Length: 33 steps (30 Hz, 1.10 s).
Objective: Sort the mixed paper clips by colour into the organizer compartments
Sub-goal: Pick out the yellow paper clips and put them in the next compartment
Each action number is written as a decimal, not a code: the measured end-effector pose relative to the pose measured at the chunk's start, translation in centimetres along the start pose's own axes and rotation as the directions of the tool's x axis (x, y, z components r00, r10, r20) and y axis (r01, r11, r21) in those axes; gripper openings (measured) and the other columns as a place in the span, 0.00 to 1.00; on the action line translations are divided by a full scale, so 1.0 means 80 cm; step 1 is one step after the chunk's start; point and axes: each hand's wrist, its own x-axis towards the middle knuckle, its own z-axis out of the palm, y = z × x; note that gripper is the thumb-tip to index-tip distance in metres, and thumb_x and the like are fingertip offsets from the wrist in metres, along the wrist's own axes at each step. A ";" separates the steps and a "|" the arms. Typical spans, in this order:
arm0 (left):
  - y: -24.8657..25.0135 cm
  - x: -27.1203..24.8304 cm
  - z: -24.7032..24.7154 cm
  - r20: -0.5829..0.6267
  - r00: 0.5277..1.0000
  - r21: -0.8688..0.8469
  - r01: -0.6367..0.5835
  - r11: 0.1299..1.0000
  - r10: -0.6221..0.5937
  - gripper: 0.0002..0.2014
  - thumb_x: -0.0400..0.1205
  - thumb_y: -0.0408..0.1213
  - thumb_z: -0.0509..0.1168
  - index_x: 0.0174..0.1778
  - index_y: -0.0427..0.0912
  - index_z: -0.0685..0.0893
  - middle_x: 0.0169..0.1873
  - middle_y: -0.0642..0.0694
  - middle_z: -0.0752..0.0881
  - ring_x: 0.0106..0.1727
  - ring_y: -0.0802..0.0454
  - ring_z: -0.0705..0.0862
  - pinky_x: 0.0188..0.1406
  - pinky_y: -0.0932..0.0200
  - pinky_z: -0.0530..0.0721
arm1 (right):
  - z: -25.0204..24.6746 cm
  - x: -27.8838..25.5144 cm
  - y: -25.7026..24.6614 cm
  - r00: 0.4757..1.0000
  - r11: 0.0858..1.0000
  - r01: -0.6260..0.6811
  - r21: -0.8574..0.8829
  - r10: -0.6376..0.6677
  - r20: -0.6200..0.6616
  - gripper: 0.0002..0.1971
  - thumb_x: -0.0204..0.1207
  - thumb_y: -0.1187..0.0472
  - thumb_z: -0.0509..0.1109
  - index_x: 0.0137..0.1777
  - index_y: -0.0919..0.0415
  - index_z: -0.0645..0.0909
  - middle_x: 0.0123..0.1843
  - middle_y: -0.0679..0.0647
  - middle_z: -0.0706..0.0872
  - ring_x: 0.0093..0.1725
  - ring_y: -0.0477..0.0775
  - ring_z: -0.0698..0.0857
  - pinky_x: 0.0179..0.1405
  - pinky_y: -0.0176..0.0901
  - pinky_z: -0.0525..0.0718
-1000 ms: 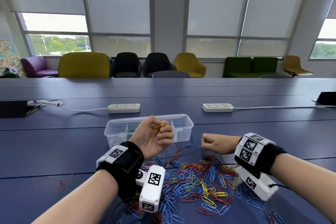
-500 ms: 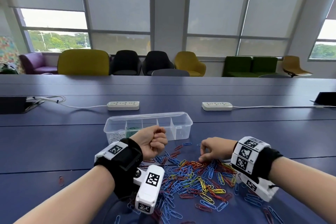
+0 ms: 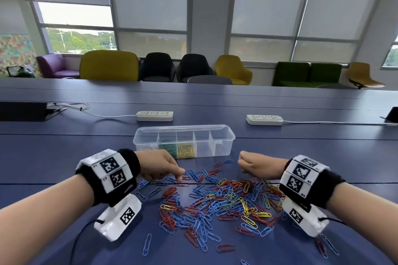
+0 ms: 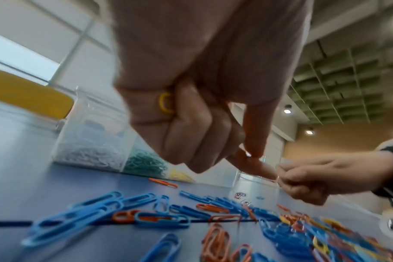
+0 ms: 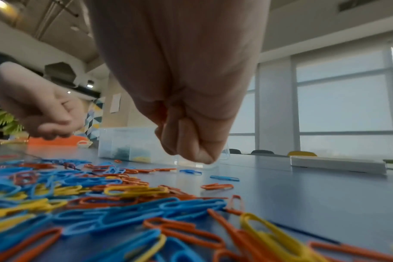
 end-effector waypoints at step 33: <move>-0.003 -0.027 0.007 0.001 0.999 0.384 -0.040 0.922 0.043 0.12 0.81 0.42 0.61 0.31 0.47 0.74 0.25 0.51 0.72 0.24 0.55 0.67 0.25 0.65 0.68 | -0.001 -0.013 0.029 0.986 0.997 0.070 0.039 -0.075 0.150 0.06 0.71 0.55 0.76 0.42 0.49 0.81 0.33 0.38 0.83 0.32 0.32 0.77 0.41 0.33 0.78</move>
